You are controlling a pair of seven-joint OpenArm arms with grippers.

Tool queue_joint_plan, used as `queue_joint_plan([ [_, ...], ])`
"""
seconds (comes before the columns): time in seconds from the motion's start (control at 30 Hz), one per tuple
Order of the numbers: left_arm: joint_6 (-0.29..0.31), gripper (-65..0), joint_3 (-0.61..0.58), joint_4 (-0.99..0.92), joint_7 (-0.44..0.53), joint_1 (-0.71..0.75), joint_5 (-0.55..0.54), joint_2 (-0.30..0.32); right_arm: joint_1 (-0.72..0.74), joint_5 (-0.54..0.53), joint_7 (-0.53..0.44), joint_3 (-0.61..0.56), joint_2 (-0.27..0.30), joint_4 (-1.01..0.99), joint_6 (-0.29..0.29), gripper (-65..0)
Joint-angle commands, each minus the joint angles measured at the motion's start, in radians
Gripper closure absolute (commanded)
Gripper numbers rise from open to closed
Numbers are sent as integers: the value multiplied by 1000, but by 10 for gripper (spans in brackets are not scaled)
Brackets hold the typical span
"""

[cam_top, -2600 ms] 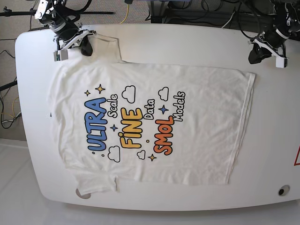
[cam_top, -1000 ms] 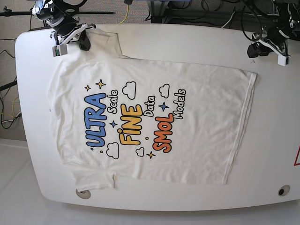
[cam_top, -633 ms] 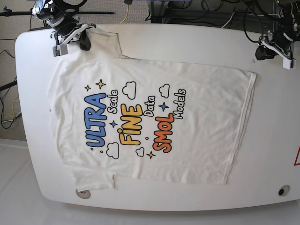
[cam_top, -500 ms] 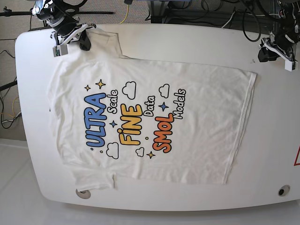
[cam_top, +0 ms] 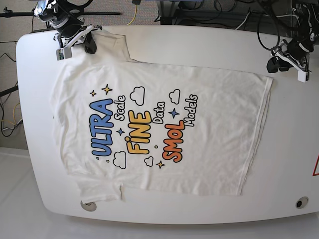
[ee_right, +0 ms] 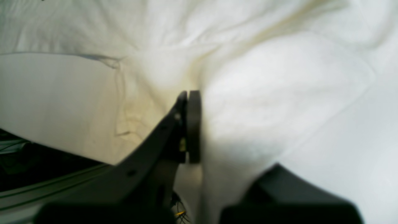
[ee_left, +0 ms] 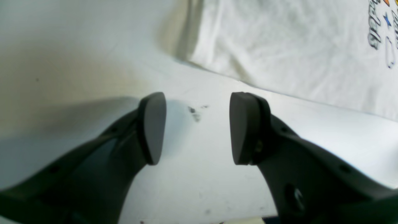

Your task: Fold the T-shirt properly

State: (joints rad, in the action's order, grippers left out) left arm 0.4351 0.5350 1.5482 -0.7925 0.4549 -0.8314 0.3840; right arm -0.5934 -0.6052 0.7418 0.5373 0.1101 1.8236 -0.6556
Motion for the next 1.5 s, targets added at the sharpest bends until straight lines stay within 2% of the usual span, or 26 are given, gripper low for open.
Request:
queue_joint_plan([
  [0.0,24,-300,17,-4,14,-12,-35,15,-4,-10,-21,6,7,13,-8,0],
  [0.1,40,-296,24,-25,11,-26,-54,12,-4,-9,-22,6,7,13,-8,0],
  [0.17,78,-301,17,-55,1,-26,-78,12,-5,-5,-21,6,6,12,-5,0],
  [0.3,93,-302,16,-67,2,-33,-87,10,-5,-5,-21,6,6,13,-6,0],
  [0.77,55,-305,-32,-31,11,-12,2,8,-2,-3,-22,3,7,10,-5,0],
  [1.1,71,-310,-7,-21,-52,-21,-29,13,0,3,-26,5,7,10,-6,0],
  [1.47,59,-315,-21,-72,-36,-36,-26,6,3,7,-25,3,6,9,-8,0],
])
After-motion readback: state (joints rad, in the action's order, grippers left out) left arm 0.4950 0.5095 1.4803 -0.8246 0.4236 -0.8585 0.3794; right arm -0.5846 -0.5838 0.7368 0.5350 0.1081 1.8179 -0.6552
